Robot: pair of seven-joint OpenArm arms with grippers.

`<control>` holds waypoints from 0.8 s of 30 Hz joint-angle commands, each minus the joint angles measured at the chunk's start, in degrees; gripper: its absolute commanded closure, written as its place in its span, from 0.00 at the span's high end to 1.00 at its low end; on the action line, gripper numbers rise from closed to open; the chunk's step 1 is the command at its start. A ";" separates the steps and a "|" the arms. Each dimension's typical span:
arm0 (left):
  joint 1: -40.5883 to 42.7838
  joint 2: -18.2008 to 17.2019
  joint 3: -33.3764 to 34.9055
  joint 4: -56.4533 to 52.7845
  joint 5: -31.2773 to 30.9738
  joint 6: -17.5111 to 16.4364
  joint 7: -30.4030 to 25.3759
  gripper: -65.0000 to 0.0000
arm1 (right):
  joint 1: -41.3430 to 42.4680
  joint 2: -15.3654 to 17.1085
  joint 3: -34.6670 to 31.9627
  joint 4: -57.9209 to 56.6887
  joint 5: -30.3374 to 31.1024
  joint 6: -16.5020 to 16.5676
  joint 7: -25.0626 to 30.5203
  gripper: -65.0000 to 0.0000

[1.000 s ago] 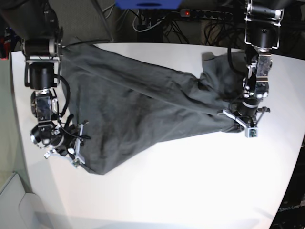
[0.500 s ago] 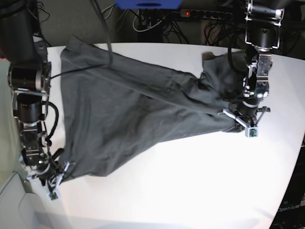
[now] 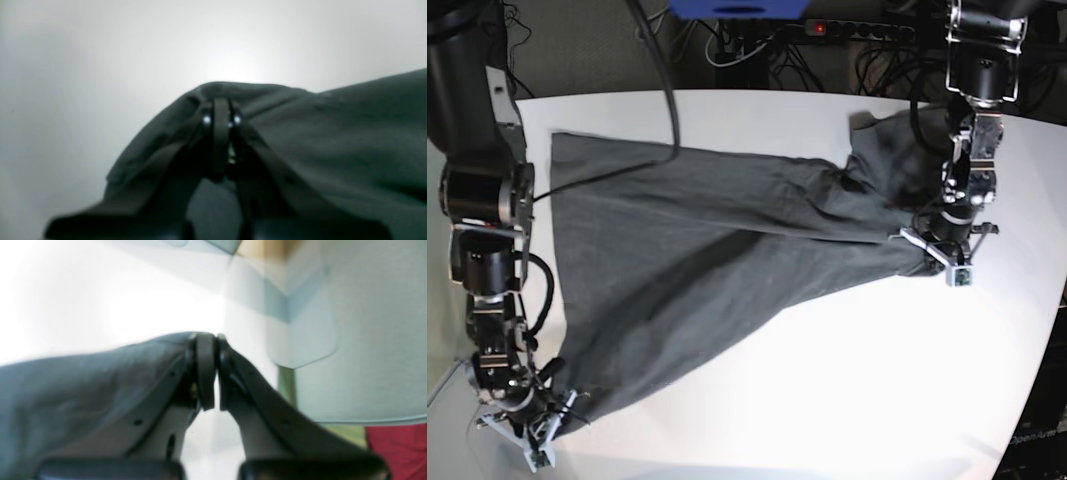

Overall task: Layout the t-shirt on the table in an organized manner, then fold the t-shirt properly
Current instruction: 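Drag the held shirt corner with the right gripper along the table edge, then release the shirt with both grippers and raise them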

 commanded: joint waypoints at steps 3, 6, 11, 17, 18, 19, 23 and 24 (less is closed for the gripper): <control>0.66 -0.69 -0.19 1.25 0.61 0.41 1.70 0.00 | -0.19 0.07 0.07 0.88 0.44 -0.54 3.07 0.00; 1.54 -0.69 -0.19 2.40 0.61 0.41 1.70 0.00 | -1.95 -0.19 0.07 0.79 0.44 -0.54 5.70 0.02; 2.68 -0.69 -0.19 4.33 0.61 0.41 1.70 0.00 | -2.57 -0.81 0.07 0.79 0.44 -0.62 5.53 0.30; 3.30 -1.39 -0.28 4.95 0.43 0.41 1.70 0.00 | -4.59 -0.54 0.60 5.19 0.44 -0.36 -1.24 0.50; 3.30 -1.57 -0.28 4.95 0.25 0.41 1.70 0.00 | -6.17 -0.45 0.60 7.65 0.53 -0.27 -2.56 0.50; 3.21 -1.57 -0.28 4.95 0.25 0.41 1.70 0.00 | -8.55 -0.45 0.60 11.43 0.62 -0.10 -4.14 0.49; 3.56 -1.30 -3.01 8.20 0.25 0.41 1.70 0.00 | -21.29 -0.98 0.60 31.74 0.71 2.80 -10.74 0.30; 3.65 -1.04 -4.32 9.43 0.25 0.32 1.79 0.00 | -24.72 -2.12 0.34 36.40 0.71 3.77 -12.32 0.23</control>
